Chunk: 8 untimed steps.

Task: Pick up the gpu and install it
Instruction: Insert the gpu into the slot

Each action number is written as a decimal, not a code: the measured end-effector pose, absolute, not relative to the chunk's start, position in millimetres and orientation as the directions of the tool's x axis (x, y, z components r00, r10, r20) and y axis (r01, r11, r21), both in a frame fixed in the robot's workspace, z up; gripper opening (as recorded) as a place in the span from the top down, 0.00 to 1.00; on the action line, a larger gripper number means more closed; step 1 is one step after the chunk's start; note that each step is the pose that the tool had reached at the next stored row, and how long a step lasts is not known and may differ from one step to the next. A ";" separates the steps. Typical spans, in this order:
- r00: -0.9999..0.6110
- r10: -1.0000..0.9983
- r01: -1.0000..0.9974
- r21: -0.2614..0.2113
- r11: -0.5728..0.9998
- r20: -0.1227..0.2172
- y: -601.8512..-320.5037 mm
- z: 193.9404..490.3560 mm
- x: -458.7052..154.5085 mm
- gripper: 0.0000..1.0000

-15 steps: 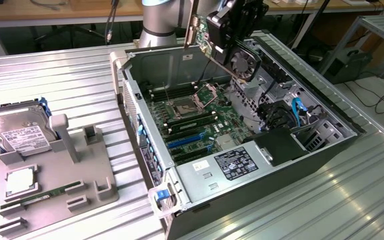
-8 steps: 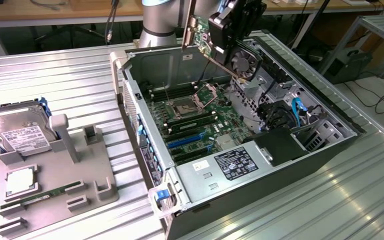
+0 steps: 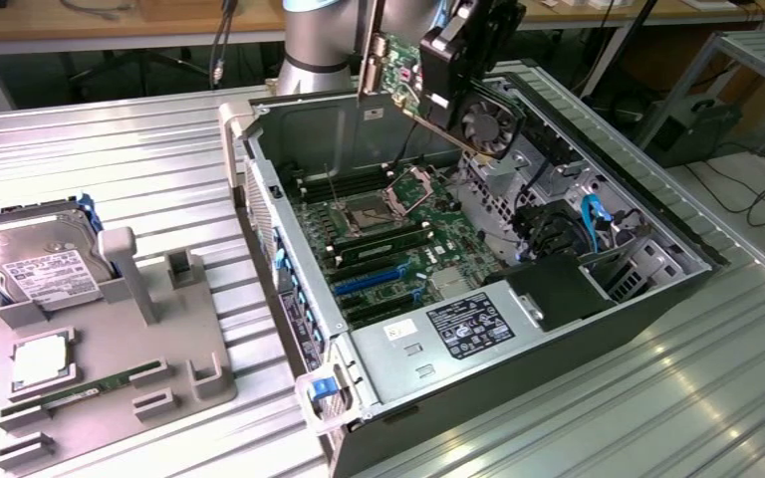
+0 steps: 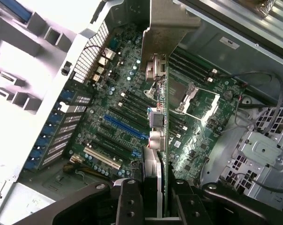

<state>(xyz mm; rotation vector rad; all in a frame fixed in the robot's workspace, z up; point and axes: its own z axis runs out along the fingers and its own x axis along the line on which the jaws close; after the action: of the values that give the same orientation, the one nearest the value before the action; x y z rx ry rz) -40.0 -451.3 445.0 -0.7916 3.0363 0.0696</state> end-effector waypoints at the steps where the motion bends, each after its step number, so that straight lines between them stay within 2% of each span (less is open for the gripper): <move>1: -0.868 -0.497 -0.497 0.042 0.867 -0.014 -451.4 445.0 -40.0 0.72; 8: -0.832 -0.555 -0.555 0.042 0.831 -0.014 -451.4 445.0 -40.0 0.72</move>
<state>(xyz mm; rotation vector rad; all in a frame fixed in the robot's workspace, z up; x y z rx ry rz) -40.0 -451.4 445.0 -0.9100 3.0048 0.0699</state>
